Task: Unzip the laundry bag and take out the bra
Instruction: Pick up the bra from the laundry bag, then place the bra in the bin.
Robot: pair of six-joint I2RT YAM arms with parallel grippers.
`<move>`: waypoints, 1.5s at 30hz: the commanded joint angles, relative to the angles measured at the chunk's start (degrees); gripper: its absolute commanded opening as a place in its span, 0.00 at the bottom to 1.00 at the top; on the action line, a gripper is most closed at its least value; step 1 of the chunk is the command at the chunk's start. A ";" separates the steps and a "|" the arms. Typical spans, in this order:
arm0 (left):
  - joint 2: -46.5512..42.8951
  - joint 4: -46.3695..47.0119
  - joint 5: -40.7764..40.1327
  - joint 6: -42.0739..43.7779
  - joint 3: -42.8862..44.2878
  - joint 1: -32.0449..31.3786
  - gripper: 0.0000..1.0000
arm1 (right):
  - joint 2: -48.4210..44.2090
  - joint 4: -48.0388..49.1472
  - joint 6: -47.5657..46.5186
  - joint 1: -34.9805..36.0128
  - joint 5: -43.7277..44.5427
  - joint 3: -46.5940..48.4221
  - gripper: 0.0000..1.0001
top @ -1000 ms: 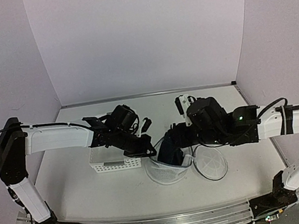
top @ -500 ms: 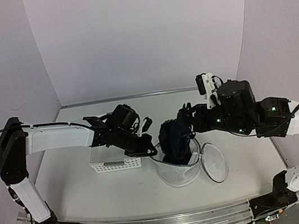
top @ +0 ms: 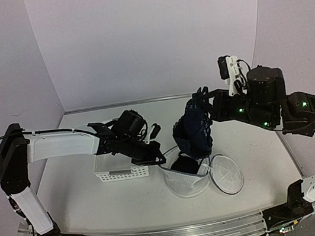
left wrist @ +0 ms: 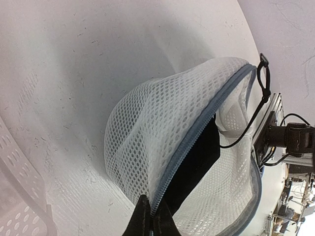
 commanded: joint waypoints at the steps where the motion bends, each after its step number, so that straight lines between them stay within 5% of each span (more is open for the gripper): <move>1: 0.44 1.07 0.48 0.39 2.94 -0.49 0.00 | -0.26 4.06 -3.35 -0.30 1.35 6.28 0.00; 11: 0.22 1.04 0.25 0.53 3.44 -1.02 0.01 | 4.77 4.23 -9.49 -0.31 3.93 16.27 0.00; 18: -1.72 1.07 -1.33 0.56 4.05 -1.37 0.37 | 9.69 4.35 -12.97 -0.26 4.96 23.02 0.00; 23: -3.68 1.08 -3.33 1.36 4.14 -1.37 0.50 | 13.07 4.60 -13.87 -0.29 4.49 26.68 0.00; 34: -18.69 1.07 -20.94 1.12 -1.25 -1.37 0.55 | 20.37 5.37 -15.13 -0.29 3.59 34.57 0.00; 45: -37.05 0.98 -37.92 -3.22 -12.63 -1.37 0.47 | 28.66 7.72 -14.53 -0.31 0.44 41.85 0.00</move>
